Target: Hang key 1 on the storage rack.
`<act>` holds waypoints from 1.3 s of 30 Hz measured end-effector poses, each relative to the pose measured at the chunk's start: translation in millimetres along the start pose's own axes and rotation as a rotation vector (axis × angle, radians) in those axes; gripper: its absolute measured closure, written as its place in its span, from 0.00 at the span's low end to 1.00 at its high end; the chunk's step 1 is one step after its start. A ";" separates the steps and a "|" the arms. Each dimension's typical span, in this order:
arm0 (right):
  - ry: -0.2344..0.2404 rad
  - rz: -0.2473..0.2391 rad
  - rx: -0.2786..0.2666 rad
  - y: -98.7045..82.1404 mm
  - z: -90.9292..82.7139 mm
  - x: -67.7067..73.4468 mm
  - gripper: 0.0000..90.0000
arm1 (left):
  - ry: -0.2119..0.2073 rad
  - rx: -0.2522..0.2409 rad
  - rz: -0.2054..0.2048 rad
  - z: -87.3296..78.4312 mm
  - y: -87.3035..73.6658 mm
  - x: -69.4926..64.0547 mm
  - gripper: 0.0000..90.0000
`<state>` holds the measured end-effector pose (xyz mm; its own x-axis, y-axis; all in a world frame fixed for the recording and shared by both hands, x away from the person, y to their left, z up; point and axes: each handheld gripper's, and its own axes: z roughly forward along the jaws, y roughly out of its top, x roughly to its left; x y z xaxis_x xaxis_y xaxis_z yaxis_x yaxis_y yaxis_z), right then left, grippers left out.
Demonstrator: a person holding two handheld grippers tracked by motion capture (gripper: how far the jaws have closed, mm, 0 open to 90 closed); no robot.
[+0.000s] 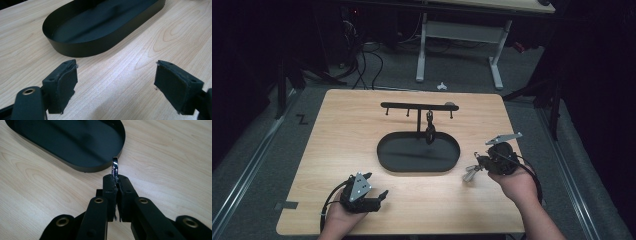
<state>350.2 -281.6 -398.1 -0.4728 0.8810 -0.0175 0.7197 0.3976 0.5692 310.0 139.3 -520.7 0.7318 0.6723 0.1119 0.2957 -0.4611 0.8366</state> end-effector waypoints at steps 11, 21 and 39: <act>-0.003 -0.006 -0.007 7.9 -2.5 2.0 0.96 | 0.000 -0.003 0.000 -0.1 -0.2 0.1 0.21; 0.005 -0.024 -0.039 30.2 -7.2 7.9 0.96 | -0.001 -0.002 0.001 -0.5 -0.2 -0.4 0.21; 0.031 -0.060 -0.083 80.1 6.7 23.8 0.96 | 0.016 -0.006 -0.010 -6.1 -4.5 2.9 0.21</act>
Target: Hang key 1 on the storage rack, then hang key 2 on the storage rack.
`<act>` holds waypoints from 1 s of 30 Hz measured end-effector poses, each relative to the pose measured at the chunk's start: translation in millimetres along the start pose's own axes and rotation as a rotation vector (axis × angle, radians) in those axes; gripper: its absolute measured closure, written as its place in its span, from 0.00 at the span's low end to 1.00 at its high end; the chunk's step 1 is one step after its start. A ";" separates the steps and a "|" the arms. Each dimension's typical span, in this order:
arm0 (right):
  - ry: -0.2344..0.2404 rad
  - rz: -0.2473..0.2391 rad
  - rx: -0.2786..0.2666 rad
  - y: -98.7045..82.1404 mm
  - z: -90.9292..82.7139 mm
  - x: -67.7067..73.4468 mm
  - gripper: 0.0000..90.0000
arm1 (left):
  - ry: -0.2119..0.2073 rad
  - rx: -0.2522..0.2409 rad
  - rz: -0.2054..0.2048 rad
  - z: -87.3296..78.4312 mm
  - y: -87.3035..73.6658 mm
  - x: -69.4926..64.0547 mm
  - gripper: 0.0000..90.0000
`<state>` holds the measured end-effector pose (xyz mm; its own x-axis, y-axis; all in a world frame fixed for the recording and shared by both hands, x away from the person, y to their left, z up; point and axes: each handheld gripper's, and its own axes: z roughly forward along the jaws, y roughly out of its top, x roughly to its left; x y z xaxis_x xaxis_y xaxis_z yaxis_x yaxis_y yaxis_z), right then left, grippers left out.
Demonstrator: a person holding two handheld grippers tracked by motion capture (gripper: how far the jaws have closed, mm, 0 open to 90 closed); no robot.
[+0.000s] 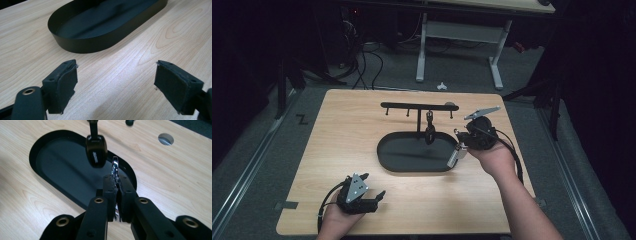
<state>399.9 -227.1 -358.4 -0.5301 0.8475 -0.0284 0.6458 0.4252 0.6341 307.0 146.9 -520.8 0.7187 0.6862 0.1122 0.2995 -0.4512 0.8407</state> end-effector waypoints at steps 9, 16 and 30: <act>0.008 0.009 -0.013 15.0 4.2 -2.0 0.96 | -0.009 0.002 -0.003 0.9 -1.5 2.7 0.21; 0.007 0.008 -0.015 24.0 6.0 -0.3 0.96 | -0.006 -0.007 -0.007 0.3 -0.7 2.6 0.21; 0.007 0.019 -0.021 35.0 11.1 -5.8 0.96 | -0.002 0.007 -0.005 -1.9 -4.7 3.6 0.21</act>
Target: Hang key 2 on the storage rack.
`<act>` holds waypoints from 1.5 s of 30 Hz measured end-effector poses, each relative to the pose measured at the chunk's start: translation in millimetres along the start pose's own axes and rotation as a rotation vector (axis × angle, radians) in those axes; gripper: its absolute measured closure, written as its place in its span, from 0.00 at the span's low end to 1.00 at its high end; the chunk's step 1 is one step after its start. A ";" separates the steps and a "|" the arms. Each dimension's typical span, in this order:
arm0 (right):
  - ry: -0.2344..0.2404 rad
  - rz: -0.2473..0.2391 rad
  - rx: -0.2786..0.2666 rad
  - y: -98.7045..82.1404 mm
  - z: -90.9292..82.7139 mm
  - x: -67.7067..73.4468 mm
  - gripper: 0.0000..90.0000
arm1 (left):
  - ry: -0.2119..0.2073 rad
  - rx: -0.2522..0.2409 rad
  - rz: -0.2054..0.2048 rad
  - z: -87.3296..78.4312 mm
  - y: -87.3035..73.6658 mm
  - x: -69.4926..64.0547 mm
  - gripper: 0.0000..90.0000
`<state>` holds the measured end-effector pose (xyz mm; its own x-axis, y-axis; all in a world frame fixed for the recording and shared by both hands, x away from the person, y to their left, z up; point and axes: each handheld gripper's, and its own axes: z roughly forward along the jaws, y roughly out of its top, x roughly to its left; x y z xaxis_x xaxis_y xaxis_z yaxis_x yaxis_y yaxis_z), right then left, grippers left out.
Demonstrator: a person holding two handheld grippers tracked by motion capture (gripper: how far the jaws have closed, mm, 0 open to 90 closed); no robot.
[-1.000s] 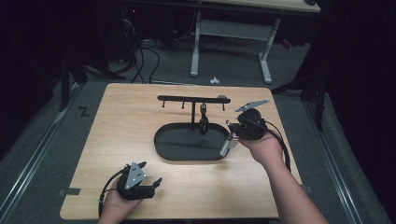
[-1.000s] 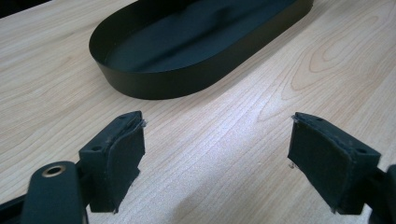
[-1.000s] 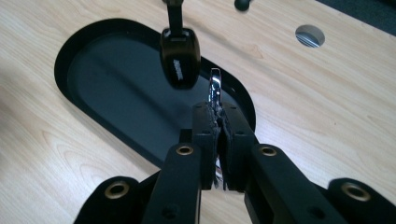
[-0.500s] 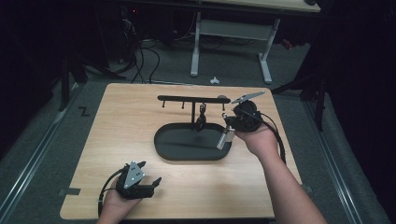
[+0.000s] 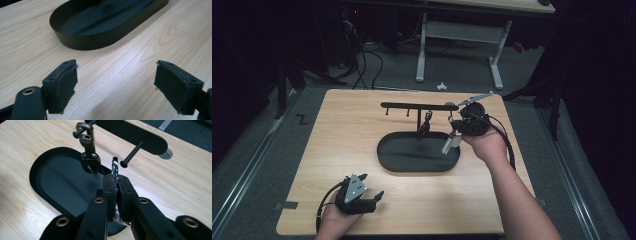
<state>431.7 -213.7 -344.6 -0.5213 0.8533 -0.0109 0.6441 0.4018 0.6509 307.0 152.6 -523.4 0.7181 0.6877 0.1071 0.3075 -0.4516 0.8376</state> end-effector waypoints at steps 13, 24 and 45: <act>-0.020 0.020 -0.025 1.2 14.7 -11.4 0.94 | 0.009 0.000 0.005 -1.9 1.0 -1.3 0.21; -0.102 0.045 -0.034 -7.7 30.6 -17.8 0.77 | 0.020 0.005 0.002 -4.0 -1.3 -0.3 0.21; -0.088 0.100 0.014 -93.6 51.9 -9.6 0.61 | 0.006 0.028 0.025 1.6 0.7 -5.7 0.21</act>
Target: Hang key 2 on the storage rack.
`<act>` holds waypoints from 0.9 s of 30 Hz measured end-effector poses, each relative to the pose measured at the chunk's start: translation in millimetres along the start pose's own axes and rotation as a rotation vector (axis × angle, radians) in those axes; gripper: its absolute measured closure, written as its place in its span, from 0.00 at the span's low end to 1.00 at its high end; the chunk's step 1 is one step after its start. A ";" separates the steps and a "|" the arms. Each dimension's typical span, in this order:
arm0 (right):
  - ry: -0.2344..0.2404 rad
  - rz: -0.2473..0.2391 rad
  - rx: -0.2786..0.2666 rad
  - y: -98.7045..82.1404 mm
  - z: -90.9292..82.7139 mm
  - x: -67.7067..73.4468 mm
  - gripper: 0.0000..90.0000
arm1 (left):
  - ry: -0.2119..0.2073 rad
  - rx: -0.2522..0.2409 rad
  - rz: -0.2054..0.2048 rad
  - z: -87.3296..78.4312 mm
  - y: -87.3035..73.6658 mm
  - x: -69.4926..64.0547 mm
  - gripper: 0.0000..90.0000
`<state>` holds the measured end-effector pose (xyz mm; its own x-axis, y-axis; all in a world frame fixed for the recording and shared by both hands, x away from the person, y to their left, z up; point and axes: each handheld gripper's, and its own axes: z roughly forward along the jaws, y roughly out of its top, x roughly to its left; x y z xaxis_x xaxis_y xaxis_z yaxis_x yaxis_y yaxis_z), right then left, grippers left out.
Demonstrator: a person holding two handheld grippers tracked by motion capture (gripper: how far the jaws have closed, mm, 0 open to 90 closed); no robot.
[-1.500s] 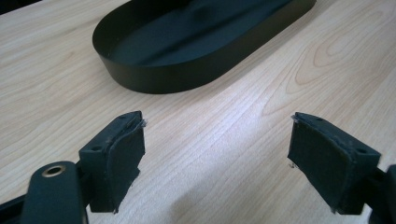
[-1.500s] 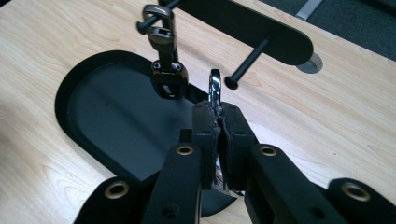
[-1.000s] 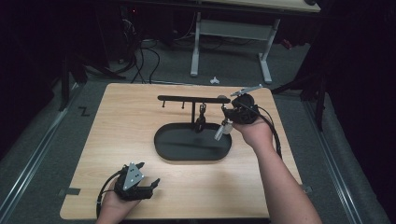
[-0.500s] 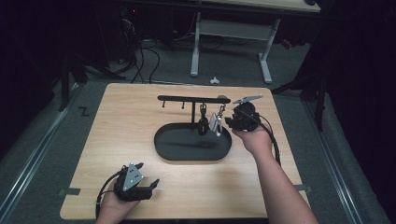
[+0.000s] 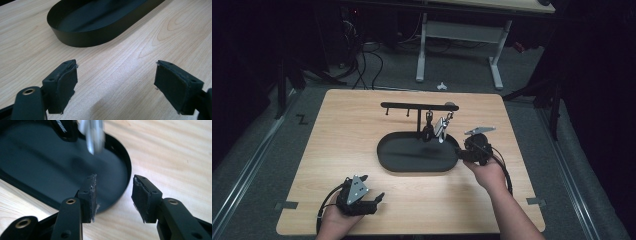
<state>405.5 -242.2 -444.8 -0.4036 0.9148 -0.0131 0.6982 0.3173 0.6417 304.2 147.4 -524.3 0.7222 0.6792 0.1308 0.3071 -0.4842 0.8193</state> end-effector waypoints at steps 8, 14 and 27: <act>-0.018 -0.004 -0.056 -52.1 0.5 3.9 0.54 | -0.011 0.006 0.015 1.5 2.9 -5.6 0.21; -0.007 0.007 -0.123 -93.1 -9.1 5.7 0.43 | -0.029 -0.007 0.020 1.9 7.2 -11.8 0.23; 0.004 0.001 -0.193 -133.6 -13.7 16.7 0.28 | -0.071 -0.004 0.027 7.8 13.2 -19.7 0.23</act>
<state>297.3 -272.7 -520.3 -0.4056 0.9140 -0.0102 0.5725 0.2627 0.7767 298.8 123.3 -520.4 0.7724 0.6249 0.1132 0.2843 -0.4996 0.8183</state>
